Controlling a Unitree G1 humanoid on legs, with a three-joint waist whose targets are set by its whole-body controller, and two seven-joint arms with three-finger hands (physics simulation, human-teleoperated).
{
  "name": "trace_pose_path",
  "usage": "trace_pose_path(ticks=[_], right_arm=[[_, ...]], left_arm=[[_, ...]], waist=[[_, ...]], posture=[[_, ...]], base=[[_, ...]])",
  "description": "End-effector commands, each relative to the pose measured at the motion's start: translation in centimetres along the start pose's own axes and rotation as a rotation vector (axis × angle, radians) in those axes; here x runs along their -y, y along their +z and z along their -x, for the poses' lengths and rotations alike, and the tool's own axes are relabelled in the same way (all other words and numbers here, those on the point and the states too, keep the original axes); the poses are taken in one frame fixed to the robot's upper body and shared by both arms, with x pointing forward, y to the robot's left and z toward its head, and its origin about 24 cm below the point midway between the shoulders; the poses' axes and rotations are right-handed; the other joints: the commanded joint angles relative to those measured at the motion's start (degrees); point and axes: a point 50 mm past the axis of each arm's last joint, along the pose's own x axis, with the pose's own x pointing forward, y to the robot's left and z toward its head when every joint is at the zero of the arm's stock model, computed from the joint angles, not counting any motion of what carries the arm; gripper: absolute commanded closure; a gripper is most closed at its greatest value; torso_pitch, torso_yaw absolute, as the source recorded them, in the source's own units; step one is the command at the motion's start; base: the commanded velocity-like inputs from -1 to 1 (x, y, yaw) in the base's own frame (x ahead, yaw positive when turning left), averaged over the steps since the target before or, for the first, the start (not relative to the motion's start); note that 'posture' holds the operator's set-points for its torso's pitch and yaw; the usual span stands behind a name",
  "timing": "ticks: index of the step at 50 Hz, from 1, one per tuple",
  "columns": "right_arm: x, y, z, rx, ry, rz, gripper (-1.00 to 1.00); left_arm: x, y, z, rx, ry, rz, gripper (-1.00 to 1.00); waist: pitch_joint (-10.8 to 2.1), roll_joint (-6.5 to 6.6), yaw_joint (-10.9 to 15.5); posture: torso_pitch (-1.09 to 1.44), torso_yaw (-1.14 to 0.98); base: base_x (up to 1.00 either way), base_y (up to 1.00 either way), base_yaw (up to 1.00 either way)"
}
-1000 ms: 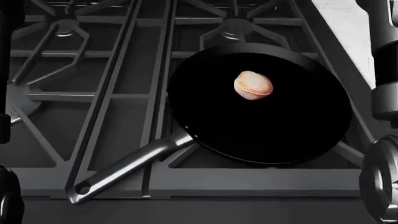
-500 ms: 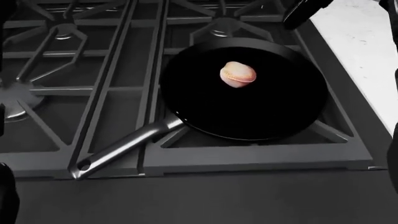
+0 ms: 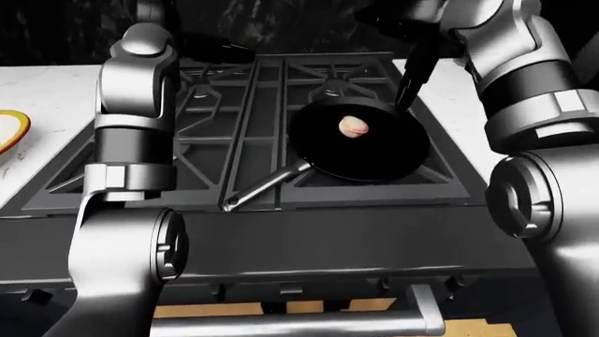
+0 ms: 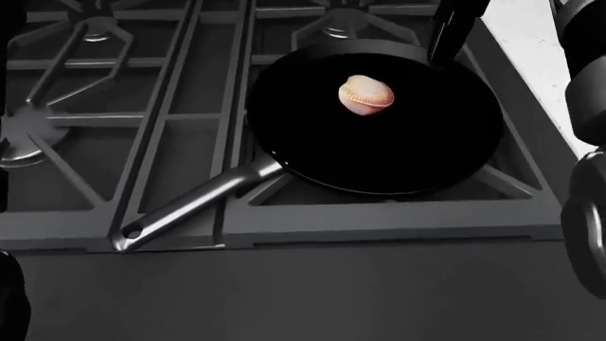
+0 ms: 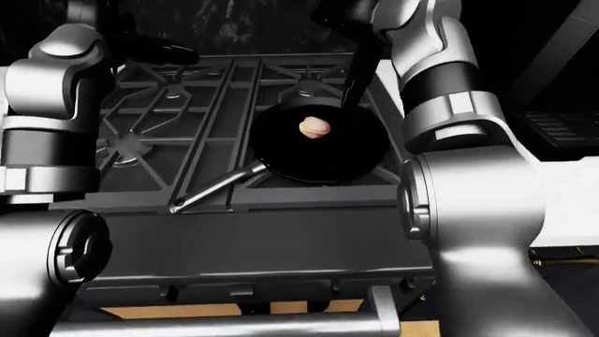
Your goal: Pick the scallop from the pan and place it in the bowl.
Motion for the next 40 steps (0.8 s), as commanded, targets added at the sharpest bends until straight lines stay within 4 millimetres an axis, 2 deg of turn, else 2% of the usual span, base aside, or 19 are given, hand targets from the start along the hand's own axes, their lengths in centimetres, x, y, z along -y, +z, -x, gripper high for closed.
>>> trace_pose_path(ticks=[1,13,26,30,33,36,40], right_arm=[[1.6,1.5,1.0,0.033,-0.060,0.050,-1.00],[0.7,2.5,0.2,0.021,-0.031,0.127,-1.00],[-0.8,2.0,-0.9,-0.001,0.011,0.132,-1.00],[-0.8,2.3,-0.8,0.005,0.022,0.133,-1.00],[-1.2,2.5,-1.1,0.006,0.036,0.145,-1.00],[-2.6,2.2,-2.0,0.004,0.065,0.155,-1.00],[-2.9,2.2,-2.2,0.004,0.073,0.156,-1.00]], left_arm=[[-0.6,2.7,0.5,0.106,0.020,0.006,-1.00],[-0.6,2.8,0.5,0.108,0.018,0.007,-1.00],[-0.6,2.6,0.4,0.106,0.019,0.007,-1.00],[-0.4,3.4,0.3,0.114,0.010,0.006,-1.00],[-0.5,4.8,0.6,0.138,0.013,0.003,-1.00],[-0.3,4.4,0.7,0.137,0.010,-0.010,-1.00],[-0.5,4.3,0.8,0.134,0.014,-0.006,-1.00]], waist=[[-1.90,0.15,-0.03],[-2.08,0.50,-0.02],[-2.03,0.51,-0.20],[-2.01,0.54,-0.25],[-1.86,0.52,-0.29],[-1.60,0.49,-0.45],[-1.72,0.56,-0.54]], posture=[[0.00,0.00],[0.00,0.00],[0.00,0.00],[0.00,0.00],[0.00,0.00],[0.00,0.00],[0.00,0.00]], base=[[0.00,0.00,0.00],[0.00,0.00,0.00],[0.00,0.00,0.00],[0.00,0.00,0.00],[0.00,0.00,0.00],[0.00,0.00,0.00],[0.00,0.00,0.00]])
